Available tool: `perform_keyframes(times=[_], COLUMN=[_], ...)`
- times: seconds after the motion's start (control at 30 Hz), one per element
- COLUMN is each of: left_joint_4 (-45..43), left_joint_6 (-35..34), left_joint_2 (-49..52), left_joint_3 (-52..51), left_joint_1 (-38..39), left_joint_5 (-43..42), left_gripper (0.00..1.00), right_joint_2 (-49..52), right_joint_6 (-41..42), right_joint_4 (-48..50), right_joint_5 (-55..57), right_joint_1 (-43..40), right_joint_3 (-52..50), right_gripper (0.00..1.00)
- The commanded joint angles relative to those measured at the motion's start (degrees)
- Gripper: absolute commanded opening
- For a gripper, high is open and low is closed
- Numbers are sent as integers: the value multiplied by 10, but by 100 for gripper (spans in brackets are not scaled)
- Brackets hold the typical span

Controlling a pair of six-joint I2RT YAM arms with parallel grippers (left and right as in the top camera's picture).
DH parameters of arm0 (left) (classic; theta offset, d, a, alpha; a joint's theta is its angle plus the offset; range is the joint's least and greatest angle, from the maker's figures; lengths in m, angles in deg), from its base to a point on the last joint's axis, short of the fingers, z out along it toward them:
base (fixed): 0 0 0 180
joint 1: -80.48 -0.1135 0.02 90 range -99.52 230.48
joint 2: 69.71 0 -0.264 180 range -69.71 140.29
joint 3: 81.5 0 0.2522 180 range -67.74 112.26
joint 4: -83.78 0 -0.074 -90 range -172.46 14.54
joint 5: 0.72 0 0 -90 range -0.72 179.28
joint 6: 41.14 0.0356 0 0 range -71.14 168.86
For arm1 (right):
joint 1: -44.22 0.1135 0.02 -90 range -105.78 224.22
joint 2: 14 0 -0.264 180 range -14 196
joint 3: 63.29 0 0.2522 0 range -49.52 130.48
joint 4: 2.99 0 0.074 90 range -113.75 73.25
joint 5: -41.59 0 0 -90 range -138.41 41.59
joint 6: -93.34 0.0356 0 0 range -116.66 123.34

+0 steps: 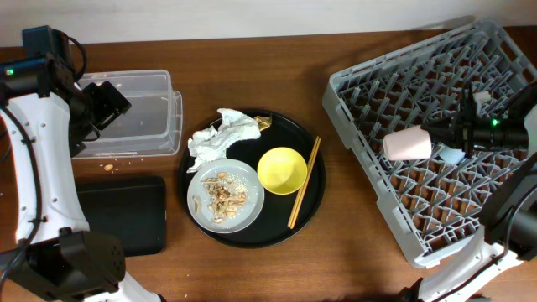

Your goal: Sort waste into correct bins and load items into the dishwasher rack

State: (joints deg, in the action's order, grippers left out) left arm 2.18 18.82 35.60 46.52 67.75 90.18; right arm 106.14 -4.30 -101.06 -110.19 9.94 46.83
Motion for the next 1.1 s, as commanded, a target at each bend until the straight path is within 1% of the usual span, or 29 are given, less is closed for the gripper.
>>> perform_keyframes(times=[0.0,0.1,0.13,0.33,0.53,0.57,0.67,0.73,0.77,0.93,1.07], left_joint_4=[1,1,1,1,1,1,1,1,1,1,1], left_joint_6=[-5,-5,-5,-5,-5,-5,-5,-5,-5,-5,-5], left_joint_2=[-17,-17,-17,-17,-17,-17,-17,-17,-17,-17,-17], left_joint_3=[10,10,10,10,10,10,10,10,10,10,10], left_joint_1=[-3,-3,-3,-3,-3,-3,-3,-3,-3,-3,-3], left_joint_5=[4,4,4,4,4,4,4,4,4,4,4], left_gripper=[99,99,99,99,99,99,99,99,99,99,99], right_joint_2=[6,6,6,21,31,31,30,30,30,21,-10], right_joint_6=[-28,-30,-43,-43,5,16,62,74,83,123,126], right_joint_4=[1,0,0,3,31,37,51,49,48,7,-48], right_joint_5=[-45,-56,-55,-11,83,100,183,227,243,318,327], right_joint_1=[2,9,12,9,-12,-16,-29,-30,-30,-29,-29], right_joint_3=[-15,-22,-23,-31,-30,-29,-12,6,14,91,165], right_gripper=[4,4,4,4,4,6,17,28,31,33,33])
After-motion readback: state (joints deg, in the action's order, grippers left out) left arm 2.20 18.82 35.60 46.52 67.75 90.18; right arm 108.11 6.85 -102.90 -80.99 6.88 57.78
